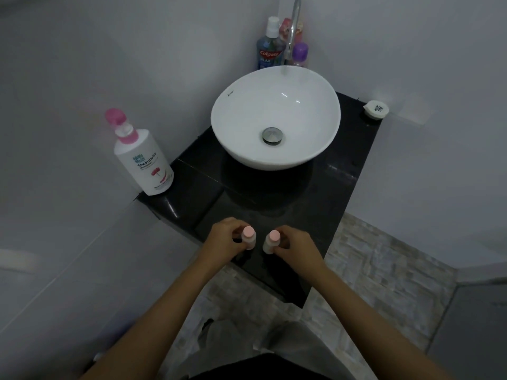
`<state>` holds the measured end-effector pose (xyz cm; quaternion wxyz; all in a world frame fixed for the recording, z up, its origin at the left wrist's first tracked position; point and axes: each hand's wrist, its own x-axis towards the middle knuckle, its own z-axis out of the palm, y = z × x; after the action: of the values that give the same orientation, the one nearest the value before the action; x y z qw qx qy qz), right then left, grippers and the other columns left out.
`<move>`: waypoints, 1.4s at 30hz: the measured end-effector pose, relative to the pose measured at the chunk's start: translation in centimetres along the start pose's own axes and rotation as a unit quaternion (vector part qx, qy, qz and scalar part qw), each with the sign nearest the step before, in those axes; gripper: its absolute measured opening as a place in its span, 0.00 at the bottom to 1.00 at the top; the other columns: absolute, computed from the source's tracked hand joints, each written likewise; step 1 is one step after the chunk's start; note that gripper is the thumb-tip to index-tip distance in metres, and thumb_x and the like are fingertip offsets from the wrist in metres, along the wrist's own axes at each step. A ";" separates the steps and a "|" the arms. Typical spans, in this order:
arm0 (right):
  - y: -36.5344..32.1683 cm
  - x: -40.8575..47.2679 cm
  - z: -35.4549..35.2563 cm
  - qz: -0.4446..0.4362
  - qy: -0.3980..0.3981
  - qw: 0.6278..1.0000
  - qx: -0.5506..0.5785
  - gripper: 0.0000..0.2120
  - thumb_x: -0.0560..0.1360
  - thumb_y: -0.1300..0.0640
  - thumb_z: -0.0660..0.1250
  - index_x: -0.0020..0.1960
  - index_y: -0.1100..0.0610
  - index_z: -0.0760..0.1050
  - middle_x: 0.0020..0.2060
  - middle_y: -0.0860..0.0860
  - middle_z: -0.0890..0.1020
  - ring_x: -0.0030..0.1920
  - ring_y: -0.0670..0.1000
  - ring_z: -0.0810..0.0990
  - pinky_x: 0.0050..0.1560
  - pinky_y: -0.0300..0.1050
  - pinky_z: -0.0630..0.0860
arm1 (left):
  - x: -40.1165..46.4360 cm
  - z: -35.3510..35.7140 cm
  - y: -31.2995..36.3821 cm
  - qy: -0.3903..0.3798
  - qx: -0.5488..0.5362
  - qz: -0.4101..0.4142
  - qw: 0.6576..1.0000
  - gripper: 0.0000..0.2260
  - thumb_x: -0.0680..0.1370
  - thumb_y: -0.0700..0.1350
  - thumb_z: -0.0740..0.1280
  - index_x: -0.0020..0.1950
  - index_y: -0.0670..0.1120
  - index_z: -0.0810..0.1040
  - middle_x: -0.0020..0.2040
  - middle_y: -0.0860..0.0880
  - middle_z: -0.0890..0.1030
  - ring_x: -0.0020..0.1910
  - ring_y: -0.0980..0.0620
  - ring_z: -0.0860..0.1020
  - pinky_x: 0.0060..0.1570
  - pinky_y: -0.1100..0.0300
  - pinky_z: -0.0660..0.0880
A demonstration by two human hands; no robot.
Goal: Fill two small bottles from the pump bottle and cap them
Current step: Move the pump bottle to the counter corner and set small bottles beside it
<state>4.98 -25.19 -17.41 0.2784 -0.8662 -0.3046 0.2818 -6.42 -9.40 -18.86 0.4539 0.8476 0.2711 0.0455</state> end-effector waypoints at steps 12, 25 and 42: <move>-6.7 5.6 -1.2 -0.107 -0.049 0.993 0.022 0.14 0.70 0.59 0.72 0.55 0.54 0.78 0.46 0.49 0.83 0.47 0.46 0.81 0.51 0.43 0.78 | -0.2 -6.4 -0.4 0.150 0.025 -0.072 0.986 0.16 0.67 0.44 0.76 0.54 0.50 0.81 0.50 0.51 0.80 0.48 0.53 0.79 0.50 0.55 0.78; -17.2 17.3 5.7 -0.189 -0.102 0.976 -0.016 0.10 0.70 0.62 0.70 0.50 0.61 0.77 0.46 0.55 0.82 0.46 0.51 0.80 0.47 0.43 0.75 | 4.1 -11.3 -5.0 0.360 -0.050 -0.236 0.901 0.12 0.66 0.42 0.76 0.47 0.42 0.81 0.47 0.43 0.82 0.45 0.45 0.80 0.44 0.55 0.77; -19.4 20.9 9.6 -0.190 -0.134 0.972 -0.033 0.07 0.71 0.61 0.68 0.45 0.64 0.76 0.45 0.60 0.82 0.46 0.58 0.81 0.48 0.52 0.80 | 6.8 -11.5 -7.0 0.394 -0.057 -0.276 0.875 0.10 0.68 0.40 0.74 0.46 0.39 0.79 0.45 0.41 0.82 0.43 0.44 0.80 0.40 0.54 0.77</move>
<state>5.12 4.89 -17.98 0.2546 -0.7554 -0.5071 0.3275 -7.29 5.67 -18.83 0.3508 0.6228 0.6477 0.2636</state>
